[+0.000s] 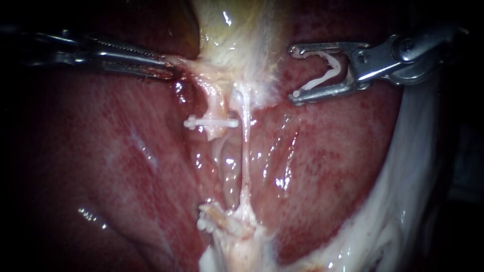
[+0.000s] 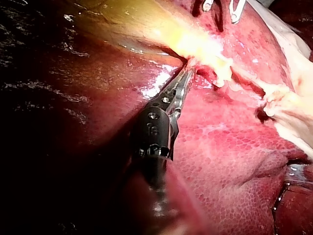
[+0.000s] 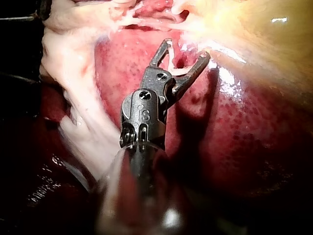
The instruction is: Clipping first clip right tube
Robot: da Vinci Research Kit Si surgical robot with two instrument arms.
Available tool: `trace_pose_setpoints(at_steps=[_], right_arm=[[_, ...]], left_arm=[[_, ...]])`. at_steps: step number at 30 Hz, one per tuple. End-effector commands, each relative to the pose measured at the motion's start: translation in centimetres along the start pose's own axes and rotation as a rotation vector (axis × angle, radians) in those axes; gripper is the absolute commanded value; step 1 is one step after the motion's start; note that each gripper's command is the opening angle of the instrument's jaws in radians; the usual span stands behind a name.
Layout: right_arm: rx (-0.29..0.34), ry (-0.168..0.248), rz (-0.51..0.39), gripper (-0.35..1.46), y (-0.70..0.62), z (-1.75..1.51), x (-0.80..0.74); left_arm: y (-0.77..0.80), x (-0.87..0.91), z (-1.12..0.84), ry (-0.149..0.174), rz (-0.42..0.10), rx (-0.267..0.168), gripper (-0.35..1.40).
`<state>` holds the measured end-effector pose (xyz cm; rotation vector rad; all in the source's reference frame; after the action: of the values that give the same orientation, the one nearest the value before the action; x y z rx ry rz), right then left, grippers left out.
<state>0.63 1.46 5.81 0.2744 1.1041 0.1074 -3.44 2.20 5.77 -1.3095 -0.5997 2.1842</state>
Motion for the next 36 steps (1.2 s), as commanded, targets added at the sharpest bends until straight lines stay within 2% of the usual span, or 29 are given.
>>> trace_pose_setpoints(at_steps=[1,3,6,8,11,14,15,19,23,28,36], right_arm=[[0.0,0.001,0.0,0.5,0.0,0.0,0.0],[0.0,0.001,0.0,0.5,0.0,0.0,0.0],[0.0,0.001,0.0,0.5,0.0,-0.01,0.01],[-0.001,0.003,0.001,0.5,0.0,-0.01,0.01],[0.003,0.012,0.002,0.5,-0.01,-0.02,0.03],[0.025,0.021,-0.001,0.5,-0.09,0.0,0.08],[0.033,0.028,-0.009,0.5,-0.14,0.02,0.11],[0.074,0.044,0.061,0.5,-0.36,0.17,0.2],[0.115,0.054,0.131,0.49,-0.63,0.42,0.19],[0.159,0.056,0.199,0.49,-0.9,0.79,0.02],[0.211,0.049,0.281,0.49,-1.14,1.22,-0.3]], left_arm=[[0.01,0.02,-0.04,0.0,-0.001,-0.003,-0.35],[0.03,0.11,-0.19,0.0,-0.006,-0.009,-0.35],[0.08,0.3,-0.45,0.007,-0.023,0.01,-0.35],[0.1,0.42,-0.58,0.019,-0.001,0.02,-0.35],[0.11,0.5,-0.67,0.03,0.004,0.025,-0.35],[0.1,0.48,-0.68,0.03,0.005,0.029,-0.35],[0.1,0.48,-0.68,0.03,0.005,0.029,-0.35],[0.06,0.46,-0.67,0.03,0.005,0.029,-0.35],[0.02,0.44,-0.68,0.03,0.006,0.031,-0.35],[0.02,0.44,-0.69,0.03,0.005,0.031,-0.35],[0.01,0.44,-0.7,0.03,0.005,0.031,-0.35]])
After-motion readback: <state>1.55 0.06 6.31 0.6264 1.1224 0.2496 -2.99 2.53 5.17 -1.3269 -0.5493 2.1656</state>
